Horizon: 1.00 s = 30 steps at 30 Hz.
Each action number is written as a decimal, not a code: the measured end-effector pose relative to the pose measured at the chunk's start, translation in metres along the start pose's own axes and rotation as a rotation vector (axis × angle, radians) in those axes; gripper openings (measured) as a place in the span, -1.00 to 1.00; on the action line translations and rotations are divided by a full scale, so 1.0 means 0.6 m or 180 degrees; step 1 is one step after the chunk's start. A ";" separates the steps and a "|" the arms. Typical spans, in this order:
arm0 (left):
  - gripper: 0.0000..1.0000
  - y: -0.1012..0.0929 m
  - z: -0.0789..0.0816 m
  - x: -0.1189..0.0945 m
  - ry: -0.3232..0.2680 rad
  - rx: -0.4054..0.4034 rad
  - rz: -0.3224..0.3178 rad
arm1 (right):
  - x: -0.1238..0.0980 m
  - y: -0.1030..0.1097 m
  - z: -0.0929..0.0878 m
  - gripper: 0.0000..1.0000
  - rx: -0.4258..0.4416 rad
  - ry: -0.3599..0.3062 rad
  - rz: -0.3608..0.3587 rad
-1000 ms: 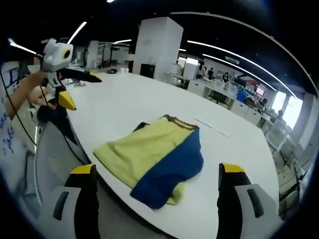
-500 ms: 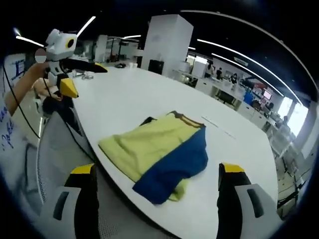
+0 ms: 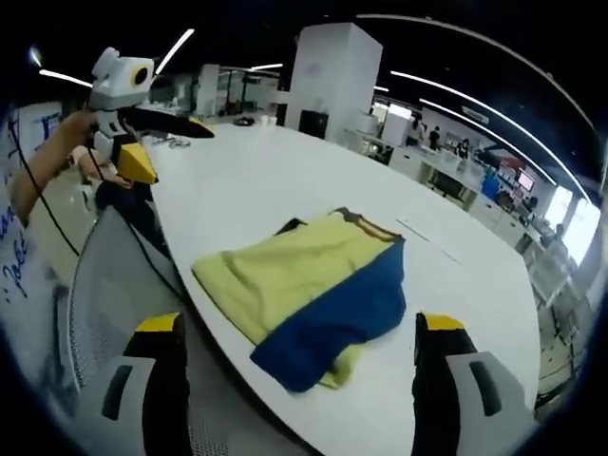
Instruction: Fold the garment on the visible template until the final outline fits inside the template.
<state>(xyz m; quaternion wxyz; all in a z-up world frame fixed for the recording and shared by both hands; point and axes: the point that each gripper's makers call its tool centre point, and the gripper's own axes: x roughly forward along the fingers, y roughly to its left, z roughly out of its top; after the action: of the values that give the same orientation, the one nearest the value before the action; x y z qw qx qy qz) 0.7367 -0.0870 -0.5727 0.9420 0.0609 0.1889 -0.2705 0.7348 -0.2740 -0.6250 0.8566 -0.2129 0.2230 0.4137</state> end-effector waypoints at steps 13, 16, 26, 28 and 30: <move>0.97 -0.011 0.026 0.009 -0.0133 0.0063 0.0278 | 0.004 -0.023 0.005 0.80 -0.0196 -0.0181 0.0175; 0.92 -0.015 0.019 0.008 -0.0095 0.0098 0.0318 | 0.008 -0.026 0.004 0.64 -0.0176 -0.0207 0.0240; 0.81 -0.014 0.007 -0.005 -0.0024 0.0131 0.0499 | 0.030 0.011 -0.028 0.39 -0.0194 0.0001 0.0594; 0.82 -0.012 0.008 -0.006 -0.0039 0.0119 0.0516 | 0.033 0.022 -0.024 0.28 -0.0223 -0.0047 0.0707; 0.85 -0.010 0.009 -0.008 -0.0081 0.0112 0.0529 | 0.035 0.032 -0.022 0.22 -0.0211 -0.0075 0.0802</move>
<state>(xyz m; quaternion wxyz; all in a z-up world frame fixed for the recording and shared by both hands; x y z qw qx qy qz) 0.7314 -0.0907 -0.5660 0.9624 0.0895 0.1663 -0.1954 0.7285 -0.2572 -0.6508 0.7929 -0.2065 0.2241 0.5277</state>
